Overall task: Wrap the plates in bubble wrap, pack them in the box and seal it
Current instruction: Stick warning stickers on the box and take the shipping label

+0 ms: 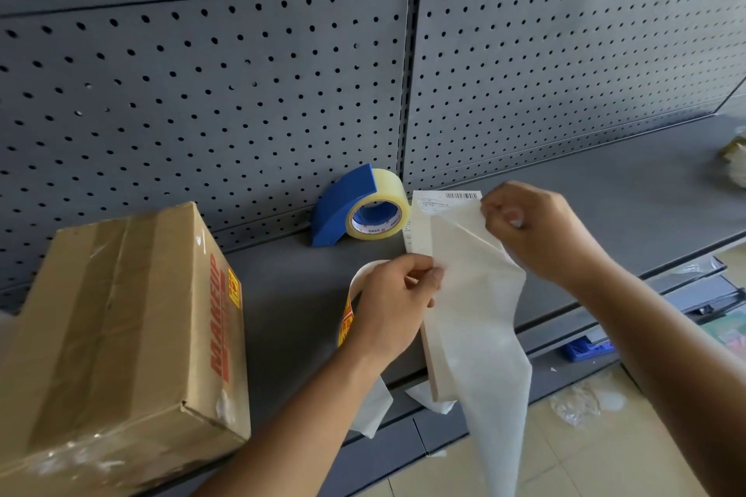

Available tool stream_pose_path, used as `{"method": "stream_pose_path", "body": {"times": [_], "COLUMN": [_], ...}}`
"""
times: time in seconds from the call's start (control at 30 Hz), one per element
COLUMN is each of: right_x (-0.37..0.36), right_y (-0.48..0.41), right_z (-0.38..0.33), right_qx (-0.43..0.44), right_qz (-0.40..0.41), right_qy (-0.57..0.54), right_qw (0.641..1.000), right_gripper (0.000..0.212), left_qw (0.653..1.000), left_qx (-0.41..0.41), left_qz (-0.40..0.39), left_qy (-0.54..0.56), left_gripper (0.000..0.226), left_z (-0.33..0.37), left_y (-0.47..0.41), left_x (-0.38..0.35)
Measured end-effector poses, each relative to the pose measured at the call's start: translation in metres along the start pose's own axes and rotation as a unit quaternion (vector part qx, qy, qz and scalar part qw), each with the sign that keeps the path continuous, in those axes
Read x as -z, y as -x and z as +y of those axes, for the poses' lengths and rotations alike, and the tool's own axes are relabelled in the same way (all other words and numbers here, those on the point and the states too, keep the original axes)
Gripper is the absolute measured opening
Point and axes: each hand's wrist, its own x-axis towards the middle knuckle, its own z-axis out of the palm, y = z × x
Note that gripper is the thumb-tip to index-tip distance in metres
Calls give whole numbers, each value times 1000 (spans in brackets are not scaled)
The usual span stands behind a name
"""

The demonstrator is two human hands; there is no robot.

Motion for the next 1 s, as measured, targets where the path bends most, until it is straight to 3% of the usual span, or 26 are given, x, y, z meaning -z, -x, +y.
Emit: {"method": "stream_pose_path", "body": {"times": [0.17, 0.53, 1.0], "right_x": [22, 69, 92], "right_y": [-23, -70, -96], "right_z": [5, 20, 14], "right_qx": [-57, -119, -82], "right_qz": [37, 140, 279], "right_qy": [5, 52, 62], "right_qw": [998, 982, 955], "right_gripper": [8, 20, 26], "left_qw": [1000, 997, 993], "left_qx": [8, 18, 58], "left_qz": [8, -2, 13], "left_qy": [-13, -80, -101], "left_gripper": [6, 16, 22], "left_z": [0, 0, -2], "left_y": [1, 1, -5], "left_x": [1, 4, 3]}}
